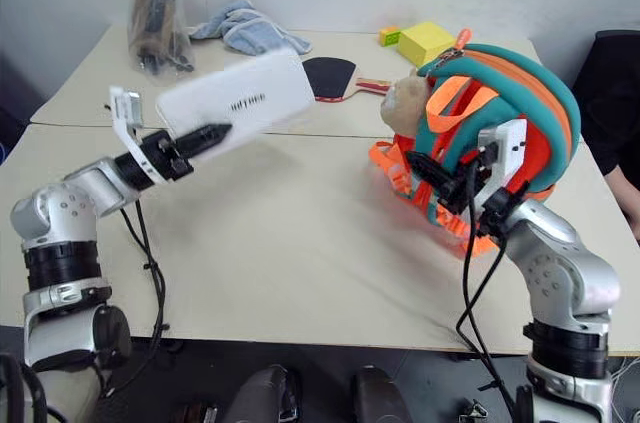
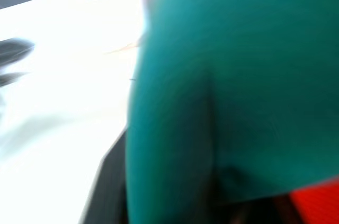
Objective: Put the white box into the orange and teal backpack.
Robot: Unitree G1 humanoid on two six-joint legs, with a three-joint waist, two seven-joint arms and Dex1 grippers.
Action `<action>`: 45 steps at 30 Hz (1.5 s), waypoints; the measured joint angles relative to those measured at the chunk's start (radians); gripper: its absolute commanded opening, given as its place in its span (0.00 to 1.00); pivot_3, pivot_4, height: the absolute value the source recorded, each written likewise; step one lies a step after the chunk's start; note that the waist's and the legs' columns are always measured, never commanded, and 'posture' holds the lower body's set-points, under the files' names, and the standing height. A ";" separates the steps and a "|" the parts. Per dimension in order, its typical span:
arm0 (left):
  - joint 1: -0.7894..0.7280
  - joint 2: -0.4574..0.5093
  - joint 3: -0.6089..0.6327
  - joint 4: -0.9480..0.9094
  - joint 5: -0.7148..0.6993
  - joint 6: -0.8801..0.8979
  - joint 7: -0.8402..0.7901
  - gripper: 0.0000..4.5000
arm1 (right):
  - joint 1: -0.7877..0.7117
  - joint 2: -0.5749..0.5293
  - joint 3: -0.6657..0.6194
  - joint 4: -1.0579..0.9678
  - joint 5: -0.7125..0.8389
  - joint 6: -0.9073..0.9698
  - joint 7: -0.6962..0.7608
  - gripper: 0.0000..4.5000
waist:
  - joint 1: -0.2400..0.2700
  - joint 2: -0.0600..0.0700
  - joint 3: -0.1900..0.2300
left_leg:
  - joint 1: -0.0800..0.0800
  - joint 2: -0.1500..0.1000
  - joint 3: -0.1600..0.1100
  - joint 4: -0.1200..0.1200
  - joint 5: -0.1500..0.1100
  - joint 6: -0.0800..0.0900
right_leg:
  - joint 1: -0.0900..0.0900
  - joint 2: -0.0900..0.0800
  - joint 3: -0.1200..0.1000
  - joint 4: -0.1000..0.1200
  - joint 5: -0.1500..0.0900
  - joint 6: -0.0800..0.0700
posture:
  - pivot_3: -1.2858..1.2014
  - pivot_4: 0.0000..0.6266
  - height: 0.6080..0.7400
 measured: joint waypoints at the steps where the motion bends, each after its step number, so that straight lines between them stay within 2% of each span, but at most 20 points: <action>1: -0.017 -0.004 -0.003 -0.013 -0.011 0.001 0.008 0.30 | 0.018 -0.036 -0.007 -0.042 0.049 0.017 0.041 0.01 | 0.001 0.000 0.000 | 0.000 0.000 0.000 0.000 0.000 0.000 | 0.000 0.000 0.000 0.000 0.000 0.000 | 0.52 0.24 1.00; 6: -0.043 -0.027 -0.048 -0.069 -0.053 0.020 0.001 0.30 | 0.098 -0.219 -0.057 -0.184 0.321 0.144 0.152 0.01 | 0.002 -0.001 0.001 | 0.000 0.000 -0.001 0.000 0.000 0.000 | 0.002 0.000 -0.001 -0.002 0.000 0.000 | 0.52 0.24 1.00; 10: -0.038 -0.030 -0.116 -0.141 -0.111 0.052 -0.075 0.30 | 0.176 -0.362 -0.133 -0.250 0.534 0.218 0.205 0.01 | -0.002 -0.004 0.003 | 0.000 0.000 -0.001 -0.001 0.000 0.000 | 0.003 0.000 -0.001 -0.005 0.000 0.000 | 0.52 0.24 1.00; 14: -0.040 -0.007 -0.151 -0.180 -0.159 0.051 -0.164 0.30 | 0.246 -0.451 -0.219 -0.254 0.650 0.258 0.243 0.01 | -0.002 -0.005 0.003 | 0.002 0.001 -0.002 0.000 0.000 0.000 | 0.005 0.002 -0.001 -0.006 0.000 0.000 | 0.52 0.24 1.00; 19: -0.063 0.028 -0.168 -0.116 -0.155 -0.002 -0.218 0.30 | 0.310 -0.466 -0.249 -0.240 0.667 0.262 0.249 0.01 | 0.001 -0.006 0.004 | 0.002 0.001 -0.002 0.001 0.000 0.000 | 0.006 0.002 -0.001 -0.006 0.001 0.001 | 0.52 0.24 1.00; 28: -0.102 0.177 -0.261 -0.048 -0.112 -0.096 -0.493 0.30 | 0.307 -0.462 -0.230 -0.196 0.658 0.252 0.187 0.01 | 0.004 -0.006 0.004 | 0.001 0.000 -0.003 0.000 0.000 0.001 | 0.006 0.000 -0.002 -0.009 0.001 0.002 | 0.52 0.24 1.00; 34: -0.124 0.138 -0.402 0.057 0.064 -0.356 -0.584 0.30 | 0.283 -0.448 -0.191 -0.179 0.660 0.251 0.147 0.01 | 0.004 -0.006 0.004 | 0.001 0.000 -0.003 0.000 0.000 0.002 | 0.007 0.000 -0.003 -0.010 0.001 0.002 | 0.52 0.24 1.00; 37: -0.189 0.098 -0.426 0.161 0.124 -0.456 -0.592 0.30 | 0.295 -0.449 -0.203 -0.188 0.700 0.253 0.146 0.01 | 0.008 -0.007 0.005 | 0.000 -0.001 -0.004 0.001 0.000 0.002 | 0.007 0.000 -0.003 -0.010 0.002 0.003 | 0.52 0.24 1.00; 45: -0.309 0.098 -0.425 0.319 0.144 -0.445 -0.679 0.30 | 0.349 -0.470 -0.237 -0.217 0.723 0.255 0.167 0.01 | 0.003 -0.008 0.005 | -0.001 -0.001 -0.004 0.001 0.000 0.003 | 0.006 0.000 -0.004 -0.010 0.002 0.003 | 0.52 0.24 1.00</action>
